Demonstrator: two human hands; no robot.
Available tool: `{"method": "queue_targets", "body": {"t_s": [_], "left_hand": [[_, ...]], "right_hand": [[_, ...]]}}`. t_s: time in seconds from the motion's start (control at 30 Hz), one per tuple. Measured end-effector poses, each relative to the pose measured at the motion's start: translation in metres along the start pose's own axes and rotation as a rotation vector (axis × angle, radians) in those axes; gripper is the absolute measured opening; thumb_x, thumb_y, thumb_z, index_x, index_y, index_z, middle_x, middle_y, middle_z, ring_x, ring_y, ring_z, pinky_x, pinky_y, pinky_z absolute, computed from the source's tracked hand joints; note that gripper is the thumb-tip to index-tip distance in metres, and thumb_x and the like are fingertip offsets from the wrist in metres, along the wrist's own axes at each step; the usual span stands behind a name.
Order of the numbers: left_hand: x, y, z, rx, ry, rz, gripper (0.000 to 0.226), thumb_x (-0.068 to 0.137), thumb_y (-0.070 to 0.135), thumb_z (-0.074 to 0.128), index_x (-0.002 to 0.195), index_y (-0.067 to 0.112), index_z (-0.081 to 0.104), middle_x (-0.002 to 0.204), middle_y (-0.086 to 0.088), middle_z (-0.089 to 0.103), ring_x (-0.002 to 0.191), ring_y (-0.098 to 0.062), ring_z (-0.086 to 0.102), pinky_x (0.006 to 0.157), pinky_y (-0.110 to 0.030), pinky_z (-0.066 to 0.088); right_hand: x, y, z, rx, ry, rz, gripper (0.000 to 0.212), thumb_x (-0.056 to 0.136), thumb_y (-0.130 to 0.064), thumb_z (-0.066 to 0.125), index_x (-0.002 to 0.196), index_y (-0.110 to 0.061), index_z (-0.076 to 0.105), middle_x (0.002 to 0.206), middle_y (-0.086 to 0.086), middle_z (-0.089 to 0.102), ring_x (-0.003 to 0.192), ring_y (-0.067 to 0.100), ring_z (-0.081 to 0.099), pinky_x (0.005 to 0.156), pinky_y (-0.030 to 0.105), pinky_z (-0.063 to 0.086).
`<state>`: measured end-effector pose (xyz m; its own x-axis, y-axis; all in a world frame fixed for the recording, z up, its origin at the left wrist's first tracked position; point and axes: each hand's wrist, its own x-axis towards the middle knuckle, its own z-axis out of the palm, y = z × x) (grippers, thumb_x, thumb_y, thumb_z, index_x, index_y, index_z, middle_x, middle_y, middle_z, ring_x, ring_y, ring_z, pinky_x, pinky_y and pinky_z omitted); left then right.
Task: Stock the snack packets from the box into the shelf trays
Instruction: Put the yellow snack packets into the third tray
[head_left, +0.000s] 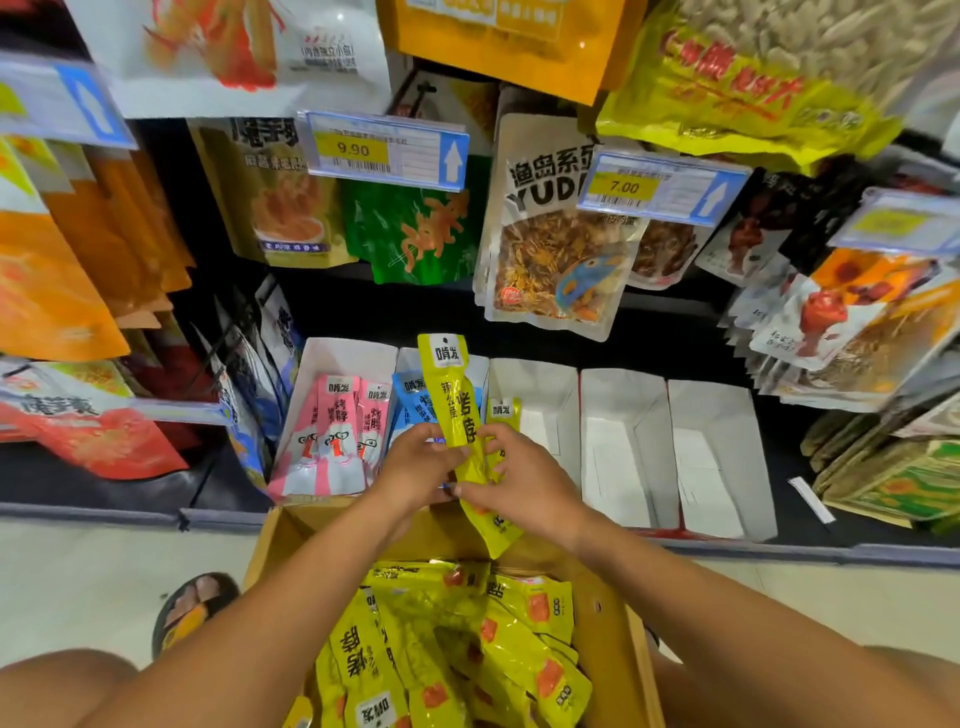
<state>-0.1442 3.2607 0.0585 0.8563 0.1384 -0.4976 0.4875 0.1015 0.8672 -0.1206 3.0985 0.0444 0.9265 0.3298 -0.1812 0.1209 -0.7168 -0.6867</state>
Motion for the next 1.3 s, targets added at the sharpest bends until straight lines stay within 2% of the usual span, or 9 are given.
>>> {"method": "queue_targets", "body": {"t_s": [0.1,0.2,0.37,0.53,0.7,0.8,0.97,1.13,1.3], "left_hand": [[0.005,-0.005,-0.001,0.134,0.011,0.106,0.025,0.1,0.03,0.066,0.122,0.02,0.061,0.111,-0.006,0.07,0.09,-0.023,0.067,0.087,-0.051,0.058],[0.006,-0.021,-0.012,0.595,0.011,0.288,0.04,0.105,0.047,0.049,0.143,0.035,0.051,0.142,0.002,0.061,0.122,-0.026,0.061,0.097,-0.038,0.049],[0.016,-0.068,-0.037,1.214,-0.057,0.191,0.06,0.104,0.065,0.021,0.16,0.051,0.003,0.173,0.005,-0.001,0.159,-0.023,-0.008,0.127,-0.056,0.004],[0.016,-0.103,-0.047,1.538,-0.144,0.068,0.083,0.074,0.085,-0.016,0.149,0.052,-0.032,0.161,0.005,-0.036,0.148,-0.028,-0.037,0.12,-0.064,-0.017],[0.022,-0.125,-0.049,1.587,-0.077,0.191,0.077,0.092,0.084,0.004,0.146,0.05,-0.039,0.159,0.0,-0.04,0.149,-0.033,-0.035,0.119,-0.066,-0.016],[0.024,-0.131,-0.051,1.55,-0.019,0.266,0.081,0.095,0.084,0.019,0.161,0.045,-0.005,0.171,-0.008,0.004,0.156,-0.04,0.004,0.118,-0.069,0.003],[0.026,-0.133,-0.05,1.56,-0.021,0.254,0.08,0.088,0.088,0.001,0.144,0.05,-0.041,0.157,0.003,-0.045,0.147,-0.031,-0.04,0.113,-0.064,-0.029],[0.028,-0.131,-0.048,1.556,-0.031,0.223,0.08,0.086,0.089,-0.001,0.144,0.051,-0.041,0.157,0.002,-0.046,0.146,-0.032,-0.042,0.113,-0.065,-0.029],[0.029,-0.129,-0.048,1.585,-0.042,0.2,0.081,0.087,0.089,0.001,0.142,0.05,-0.044,0.157,0.002,-0.047,0.145,-0.033,-0.042,0.113,-0.065,-0.029]], "right_hand": [[0.005,-0.001,-0.003,-0.016,0.034,0.008,0.075,0.064,-0.065,0.071,0.132,-0.048,0.042,0.117,-0.017,0.057,0.098,0.011,0.066,0.079,0.042,0.06],[0.025,0.015,-0.012,-0.032,0.076,0.071,0.074,0.065,-0.066,0.069,0.132,-0.049,0.041,0.113,-0.011,0.059,0.081,0.014,0.071,0.075,0.041,0.06],[0.063,0.061,-0.026,-0.229,0.117,0.252,0.072,0.08,-0.064,0.067,0.141,-0.037,0.041,0.116,-0.003,0.06,0.074,0.01,0.062,0.079,0.033,0.051],[0.097,0.113,-0.006,-0.33,0.065,0.416,0.075,0.082,-0.067,0.059,0.146,-0.032,0.039,0.131,0.011,0.057,0.116,0.033,0.059,0.09,0.042,0.052],[0.118,0.144,0.02,-0.377,0.031,0.443,0.064,0.088,-0.054,0.057,0.143,-0.024,0.044,0.131,0.014,0.053,0.124,0.032,0.05,0.087,0.042,0.05],[0.127,0.162,0.034,-0.414,0.024,0.454,0.06,0.09,-0.05,0.058,0.141,-0.022,0.045,0.126,0.015,0.052,0.117,0.033,0.052,0.082,0.04,0.049],[0.132,0.182,0.048,-0.483,-0.02,0.488,0.051,0.093,-0.039,0.057,0.137,-0.016,0.046,0.122,0.017,0.051,0.103,0.034,0.057,0.072,0.035,0.045],[0.139,0.191,0.054,-0.58,-0.067,0.463,0.046,0.094,-0.034,0.053,0.135,-0.014,0.048,0.118,0.017,0.056,0.103,0.033,0.055,0.075,0.035,0.04],[0.147,0.198,0.058,-0.532,-0.13,0.498,0.067,0.091,-0.05,0.062,0.144,-0.016,0.038,0.13,0.019,0.053,0.114,0.037,0.056,0.086,0.042,0.051]]}}
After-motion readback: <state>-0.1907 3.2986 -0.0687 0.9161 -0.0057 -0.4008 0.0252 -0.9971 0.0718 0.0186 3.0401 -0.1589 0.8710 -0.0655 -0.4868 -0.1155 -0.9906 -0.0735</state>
